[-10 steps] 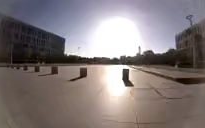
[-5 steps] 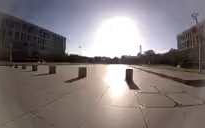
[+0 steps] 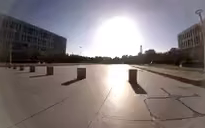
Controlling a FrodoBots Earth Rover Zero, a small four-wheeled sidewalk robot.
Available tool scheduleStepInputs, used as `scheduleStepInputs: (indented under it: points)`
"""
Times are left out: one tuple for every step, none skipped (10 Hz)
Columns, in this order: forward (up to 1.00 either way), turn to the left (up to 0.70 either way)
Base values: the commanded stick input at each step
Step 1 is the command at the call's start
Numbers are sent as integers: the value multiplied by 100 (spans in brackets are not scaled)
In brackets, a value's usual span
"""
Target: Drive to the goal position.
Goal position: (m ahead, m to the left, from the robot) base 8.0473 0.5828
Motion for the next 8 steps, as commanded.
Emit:
scheduleStepInputs:
  points:
    - [70,-35]
    - [70,-35]
    - [70,-35]
    - [70,0]
    - [70,0]
    - [70,0]
    - [70,0]
    - [70,0]
